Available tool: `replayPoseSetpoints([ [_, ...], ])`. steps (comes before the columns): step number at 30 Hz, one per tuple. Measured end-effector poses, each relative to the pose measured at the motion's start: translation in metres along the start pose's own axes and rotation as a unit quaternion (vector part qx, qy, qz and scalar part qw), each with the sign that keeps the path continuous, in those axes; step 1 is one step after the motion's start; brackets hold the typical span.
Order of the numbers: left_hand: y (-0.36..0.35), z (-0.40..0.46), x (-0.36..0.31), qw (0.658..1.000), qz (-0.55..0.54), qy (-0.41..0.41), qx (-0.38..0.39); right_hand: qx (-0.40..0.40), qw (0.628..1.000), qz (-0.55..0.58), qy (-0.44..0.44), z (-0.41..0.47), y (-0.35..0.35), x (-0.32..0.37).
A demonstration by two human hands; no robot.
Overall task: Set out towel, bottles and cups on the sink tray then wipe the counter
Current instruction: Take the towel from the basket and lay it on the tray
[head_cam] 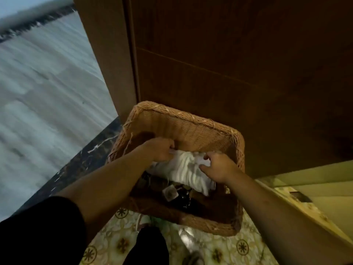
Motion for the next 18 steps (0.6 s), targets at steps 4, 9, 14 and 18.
replayPoseSetpoints([
  [4, -0.042, 0.034, 0.009, 0.998, 0.03, -0.007, 0.058, 0.038, 0.999, -0.029, -0.002, 0.044, -0.031, 0.002],
  [9, -0.094, 0.066, 0.021, 0.982, 0.164, -0.031, 0.086, 0.047, 0.989, -0.139, 0.01, 0.085, -0.081, -0.008],
  [14, -0.126, 0.082, 0.033, 0.967, 0.232, -0.036, 0.097, 0.074, 0.968, -0.239, 0.005, 0.113, -0.115, -0.022],
  [18, -0.143, 0.101, 0.043, 0.958, 0.272, -0.039, 0.077, 0.049, 0.96, -0.277, -0.009, 0.125, -0.129, -0.031],
])
Point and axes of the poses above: each hand's wrist, its own z-axis towards the middle knuckle, its own y-axis out of the back of the hand, x = y × z, the point moved 6 cm from there along z, towards the middle knuckle, and after that the axes turned 12 degrees about -x, right-handed, at the moved point
